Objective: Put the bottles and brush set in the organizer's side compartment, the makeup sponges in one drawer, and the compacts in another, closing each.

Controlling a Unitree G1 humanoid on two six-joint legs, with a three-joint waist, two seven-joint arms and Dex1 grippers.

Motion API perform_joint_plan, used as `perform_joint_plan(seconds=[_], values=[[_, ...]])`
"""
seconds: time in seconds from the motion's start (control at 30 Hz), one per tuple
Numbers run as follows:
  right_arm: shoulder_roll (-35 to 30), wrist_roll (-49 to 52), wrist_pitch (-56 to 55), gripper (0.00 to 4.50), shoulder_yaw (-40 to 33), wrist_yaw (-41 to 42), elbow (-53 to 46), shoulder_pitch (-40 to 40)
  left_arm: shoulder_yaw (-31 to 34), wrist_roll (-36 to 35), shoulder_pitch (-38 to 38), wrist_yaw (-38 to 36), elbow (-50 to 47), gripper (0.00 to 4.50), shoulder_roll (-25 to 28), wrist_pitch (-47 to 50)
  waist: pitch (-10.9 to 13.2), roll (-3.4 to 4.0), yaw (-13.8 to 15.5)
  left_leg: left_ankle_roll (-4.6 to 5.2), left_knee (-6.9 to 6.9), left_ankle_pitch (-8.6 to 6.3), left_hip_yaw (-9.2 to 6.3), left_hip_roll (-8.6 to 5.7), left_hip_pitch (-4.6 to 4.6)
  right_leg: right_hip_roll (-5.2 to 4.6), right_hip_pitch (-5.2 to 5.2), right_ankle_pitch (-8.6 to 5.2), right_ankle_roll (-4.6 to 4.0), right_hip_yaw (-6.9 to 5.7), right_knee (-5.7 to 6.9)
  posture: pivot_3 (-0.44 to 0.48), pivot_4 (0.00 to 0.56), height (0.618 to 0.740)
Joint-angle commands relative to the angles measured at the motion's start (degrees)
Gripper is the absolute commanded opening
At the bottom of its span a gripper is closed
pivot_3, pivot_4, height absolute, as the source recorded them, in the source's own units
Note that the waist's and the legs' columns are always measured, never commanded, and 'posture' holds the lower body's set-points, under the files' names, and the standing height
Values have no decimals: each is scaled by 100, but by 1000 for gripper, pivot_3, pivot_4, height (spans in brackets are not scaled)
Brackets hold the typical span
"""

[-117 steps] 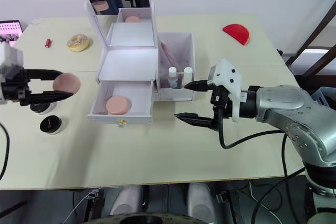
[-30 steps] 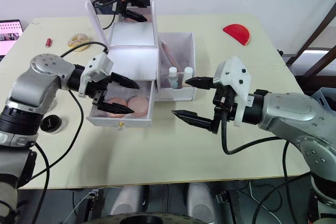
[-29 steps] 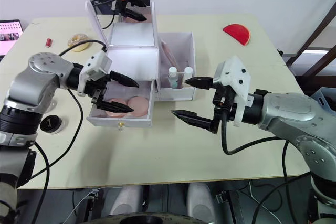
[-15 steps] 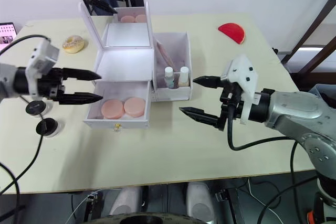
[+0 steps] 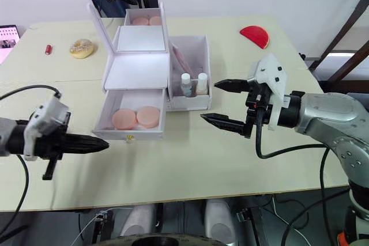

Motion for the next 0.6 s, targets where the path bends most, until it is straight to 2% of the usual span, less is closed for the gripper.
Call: perform_joint_plan(seconds=[0.03, 0.4, 0.6], values=[[28, 107, -85, 4500, -76, 46, -125, -136, -250, 288, -107, 223, -42, 38, -33, -398, 0, 0, 14, 0, 0, 0, 0, 0, 0, 0, 0, 0, 0, 0, 0, 0, 150, 739], [82, 195, -53, 4500, -98, -35, -289, -72, -790, 562, -605, 428, 399, 38, -49, -792, 0, -1, -2, 0, -2, 0, 1, 0, -4, 0, -2, 2, -3, 0, -3, 0, 150, 739], [75, 253, -47, 4500, -93, -152, -324, -112, -1360, 877, -1433, 686, 855, 38, -359, -964, -1, -1, 118, 0, 2, 0, 0, 0, 2, 2, 2, 1, -1, 0, 0, 0, 150, 739]])
